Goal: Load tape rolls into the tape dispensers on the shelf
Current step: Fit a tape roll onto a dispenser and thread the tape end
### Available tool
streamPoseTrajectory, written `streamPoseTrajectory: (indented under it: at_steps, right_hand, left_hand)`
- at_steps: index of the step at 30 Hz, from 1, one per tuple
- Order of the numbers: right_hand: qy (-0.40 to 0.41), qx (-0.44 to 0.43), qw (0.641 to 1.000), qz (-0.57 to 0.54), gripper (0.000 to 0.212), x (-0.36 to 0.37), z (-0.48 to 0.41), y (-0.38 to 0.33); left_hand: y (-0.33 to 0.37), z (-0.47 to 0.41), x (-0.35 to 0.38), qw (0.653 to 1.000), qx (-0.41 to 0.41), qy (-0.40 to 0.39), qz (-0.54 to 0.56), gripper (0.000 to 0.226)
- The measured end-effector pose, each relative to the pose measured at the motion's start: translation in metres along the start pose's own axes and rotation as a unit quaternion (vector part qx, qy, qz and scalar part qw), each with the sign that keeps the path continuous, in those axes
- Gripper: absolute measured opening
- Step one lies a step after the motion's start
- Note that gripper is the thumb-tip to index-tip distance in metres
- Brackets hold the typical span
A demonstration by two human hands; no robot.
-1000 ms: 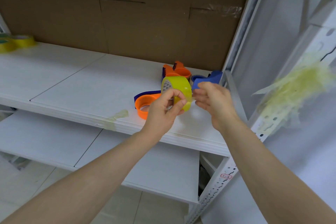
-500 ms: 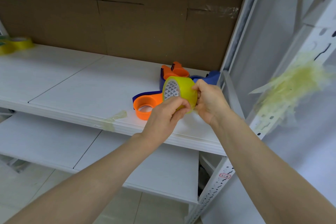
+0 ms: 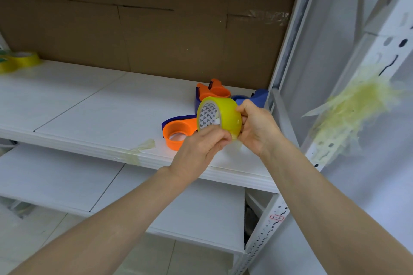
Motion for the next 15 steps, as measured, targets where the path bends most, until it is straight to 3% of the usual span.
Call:
streamPoseTrajectory:
  at_steps: [5,11,15]
  right_hand:
    - [-0.028,-0.001,1.000,-0.003,0.016,-0.0039,0.0003,0.0020]
    - [-0.028,0.041,0.998,-0.031,0.044,0.0012,0.0004,-0.0037]
    - [-0.032,0.040,0.998,-0.040,0.047,0.0005,0.0000,-0.0003]
  left_hand:
    - [-0.0031,0.0021,-0.0022,1.000,0.003,-0.003,0.003,0.026]
    - [-0.0054,0.0019,0.0013,0.997,0.051,-0.004,-0.056,0.008]
    - [-0.0050,0.0029,-0.0003,0.999,0.028,-0.003,-0.031,0.010]
Point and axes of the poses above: each hand's wrist, its own z-axis away from the middle knuckle, its own x-axis out of the palm, y = z × x, the point moved 1 cm from there along -z, towards the middle knuckle, and after that the axes turned 1 degree about y, right-handed, at the moved point
